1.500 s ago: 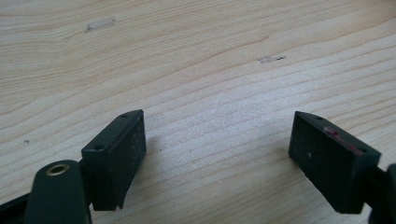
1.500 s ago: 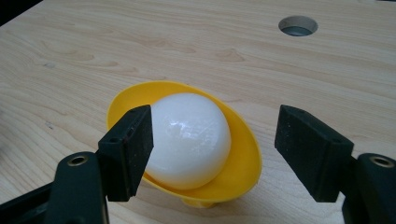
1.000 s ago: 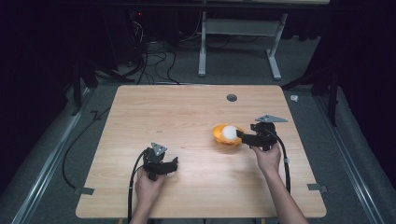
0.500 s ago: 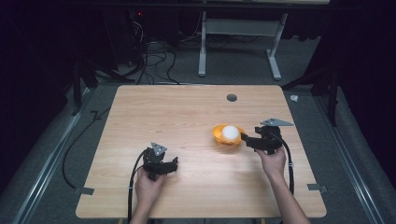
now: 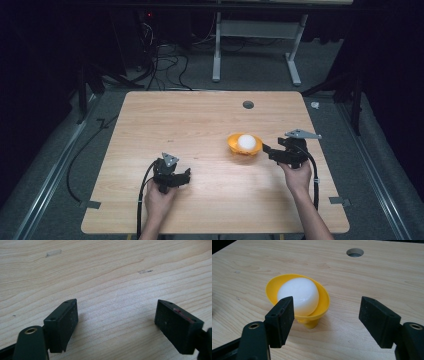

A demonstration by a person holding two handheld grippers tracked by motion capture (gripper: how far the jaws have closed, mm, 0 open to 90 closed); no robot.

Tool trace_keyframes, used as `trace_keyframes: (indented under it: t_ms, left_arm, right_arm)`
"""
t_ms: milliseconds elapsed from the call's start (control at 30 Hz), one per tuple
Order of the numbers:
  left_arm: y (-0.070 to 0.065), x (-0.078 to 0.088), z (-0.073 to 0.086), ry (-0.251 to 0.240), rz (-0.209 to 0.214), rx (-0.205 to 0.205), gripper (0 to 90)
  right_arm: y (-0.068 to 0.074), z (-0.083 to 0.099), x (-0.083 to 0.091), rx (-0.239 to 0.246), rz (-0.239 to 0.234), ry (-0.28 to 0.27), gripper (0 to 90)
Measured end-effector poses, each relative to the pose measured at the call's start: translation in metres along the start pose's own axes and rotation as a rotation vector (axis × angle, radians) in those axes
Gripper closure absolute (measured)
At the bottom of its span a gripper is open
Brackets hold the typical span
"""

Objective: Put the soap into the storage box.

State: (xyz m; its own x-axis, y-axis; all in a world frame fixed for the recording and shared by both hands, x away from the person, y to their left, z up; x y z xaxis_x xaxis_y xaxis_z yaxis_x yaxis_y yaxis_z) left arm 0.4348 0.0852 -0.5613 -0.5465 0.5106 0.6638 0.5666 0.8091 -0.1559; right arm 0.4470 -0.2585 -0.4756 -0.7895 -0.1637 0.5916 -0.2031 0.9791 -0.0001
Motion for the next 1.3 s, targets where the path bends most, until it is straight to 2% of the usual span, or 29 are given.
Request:
trace_keyframes:
  t_ms: [1300]
  left_arm:
    - [0.0, 0.0, 0.0, 0.0, 0.0, 0.0, 19.3]
  right_arm:
    - [-0.012, 0.011, 0.028, -0.023, 0.01, -0.038, 29.2]
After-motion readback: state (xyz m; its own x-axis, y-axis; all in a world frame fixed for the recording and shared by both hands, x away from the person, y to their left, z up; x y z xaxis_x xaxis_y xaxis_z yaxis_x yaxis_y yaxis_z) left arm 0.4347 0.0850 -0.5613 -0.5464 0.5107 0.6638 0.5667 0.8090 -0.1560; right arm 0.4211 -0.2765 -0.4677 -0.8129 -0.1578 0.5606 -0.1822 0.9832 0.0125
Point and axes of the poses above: each handheld gripper's, and its own axes: x roughly backward along the jaws, z roughly out of its underside, y roughly to its left, the point moved 8 cm from there along -x, roughly forward along the jaws, and after that the axes turned 12 degrees about z, right-handed, at the moved point
